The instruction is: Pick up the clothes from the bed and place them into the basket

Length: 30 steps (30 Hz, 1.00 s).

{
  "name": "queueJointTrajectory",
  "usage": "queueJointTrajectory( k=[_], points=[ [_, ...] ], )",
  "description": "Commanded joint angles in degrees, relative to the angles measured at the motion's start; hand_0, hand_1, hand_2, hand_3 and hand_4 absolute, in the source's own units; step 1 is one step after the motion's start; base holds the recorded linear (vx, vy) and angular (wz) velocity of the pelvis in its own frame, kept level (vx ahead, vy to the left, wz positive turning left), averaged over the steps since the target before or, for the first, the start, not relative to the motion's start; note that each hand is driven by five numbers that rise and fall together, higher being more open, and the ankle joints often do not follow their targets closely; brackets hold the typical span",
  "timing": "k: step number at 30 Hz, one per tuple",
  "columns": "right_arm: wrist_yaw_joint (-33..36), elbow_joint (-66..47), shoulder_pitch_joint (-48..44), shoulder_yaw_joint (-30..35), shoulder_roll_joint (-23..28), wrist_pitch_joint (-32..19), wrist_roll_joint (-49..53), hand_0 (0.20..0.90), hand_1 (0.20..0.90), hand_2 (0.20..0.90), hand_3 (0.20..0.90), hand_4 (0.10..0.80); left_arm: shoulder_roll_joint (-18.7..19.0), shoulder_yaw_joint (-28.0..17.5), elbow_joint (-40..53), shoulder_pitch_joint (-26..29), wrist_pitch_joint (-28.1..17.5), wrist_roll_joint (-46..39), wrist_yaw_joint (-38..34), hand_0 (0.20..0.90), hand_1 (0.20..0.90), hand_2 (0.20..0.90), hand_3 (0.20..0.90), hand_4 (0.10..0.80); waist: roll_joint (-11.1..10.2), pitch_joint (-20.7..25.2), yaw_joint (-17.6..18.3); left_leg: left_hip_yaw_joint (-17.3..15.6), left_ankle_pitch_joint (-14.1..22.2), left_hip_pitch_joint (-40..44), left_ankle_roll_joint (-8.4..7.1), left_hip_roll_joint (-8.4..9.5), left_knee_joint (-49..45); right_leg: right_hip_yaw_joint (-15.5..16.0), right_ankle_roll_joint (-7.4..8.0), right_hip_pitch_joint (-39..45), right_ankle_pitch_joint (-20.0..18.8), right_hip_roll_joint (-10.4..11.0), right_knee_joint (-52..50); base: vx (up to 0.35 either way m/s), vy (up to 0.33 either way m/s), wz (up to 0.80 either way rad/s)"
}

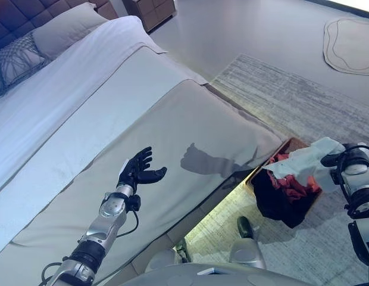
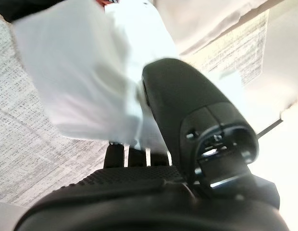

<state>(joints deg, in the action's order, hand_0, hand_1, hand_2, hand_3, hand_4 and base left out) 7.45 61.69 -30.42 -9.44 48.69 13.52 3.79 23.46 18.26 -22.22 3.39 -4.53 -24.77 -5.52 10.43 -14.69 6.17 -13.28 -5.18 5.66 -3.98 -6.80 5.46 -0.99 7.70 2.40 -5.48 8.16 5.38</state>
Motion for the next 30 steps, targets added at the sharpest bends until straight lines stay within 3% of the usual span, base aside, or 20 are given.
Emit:
queueJointTrajectory(
  k=[1,7,12,21,25,30],
  points=[
    [3.6,-0.3,-3.8,0.1,1.4,-3.1,-1.6,0.9,0.9,0.9,0.9,0.8,4.6,0.0,5.6,3.8,-2.9,0.2,0.4,0.9,0.9,0.9,0.9,0.8,-4.0,2.4,-1.6,0.6,6.0,3.9,-0.55,-0.83,-0.5,1.6,-1.87,-0.9,-0.1,0.6,-0.4,0.0,0.0,0.0],
    [3.3,0.1,-3.3,0.3,1.6,-3.6,-2.3,0.9,0.9,0.9,0.9,0.8,4.5,0.3,5.1,3.4,-4.0,0.1,0.7,0.9,0.9,0.9,0.9,0.8,-4.3,2.5,-1.6,0.7,5.8,3.8,-0.62,-1.0,-0.5,1.5,-1.95,-0.8,0.0,0.3,-0.4,0.0,0.0,0.0],
    [2.7,-0.9,-1.9,0.4,1.2,-1.0,-3.0,0.9,0.9,0.9,0.9,0.8,4.9,-0.2,5.5,3.3,-3.3,0.4,0.5,0.9,0.9,0.9,0.9,0.8,-5.2,3.1,-1.9,0.9,5.7,3.8,-0.73,-1.39,-0.5,1.6,-1.99,-0.5,0.1,0.1,-0.4,0.0,0.0,0.0],
    [7.2,-2.7,-3.7,-1.0,1.9,-0.7,-6.8,0.9,0.9,0.9,0.9,0.8,4.7,-0.6,4.6,2.9,-3.7,0.3,0.3,0.9,0.9,0.9,0.9,0.8,-6.4,4.1,-2.8,2.1,5.5,3.9,-0.8,-1.75,-0.5,2.2,-2.29,0.3,0.4,-0.4,-0.4,0.001,0.005,0.02],
    [17.8,-14.3,-4.8,-3.5,1.8,-2.8,-12.9,0.9,0.9,0.9,0.9,0.8,4.2,-0.6,4.0,1.7,-4.6,-0.3,-0.5,0.9,0.9,0.9,0.9,0.8,-6.8,4.8,-3.1,3.5,5.2,3.7,-0.74,-1.61,-0.5,2.6,-2.46,0.8,0.7,-0.5,-0.4,0.016,0.022,0.04],
    [22.5,-29.7,-1.3,-5.0,-1.1,-2.9,-21.5,0.9,0.9,0.9,0.9,0.8,1.9,-0.3,2.1,0.6,-5.4,1.6,-3.1,0.9,0.9,0.9,0.9,0.8,-7.5,5.6,-3.5,5.0,5.2,2.7,-0.44,-1.35,-0.5,3.2,-2.28,0.9,1.0,-0.2,-0.4,0.003,0.026,0.09]
  ],
)
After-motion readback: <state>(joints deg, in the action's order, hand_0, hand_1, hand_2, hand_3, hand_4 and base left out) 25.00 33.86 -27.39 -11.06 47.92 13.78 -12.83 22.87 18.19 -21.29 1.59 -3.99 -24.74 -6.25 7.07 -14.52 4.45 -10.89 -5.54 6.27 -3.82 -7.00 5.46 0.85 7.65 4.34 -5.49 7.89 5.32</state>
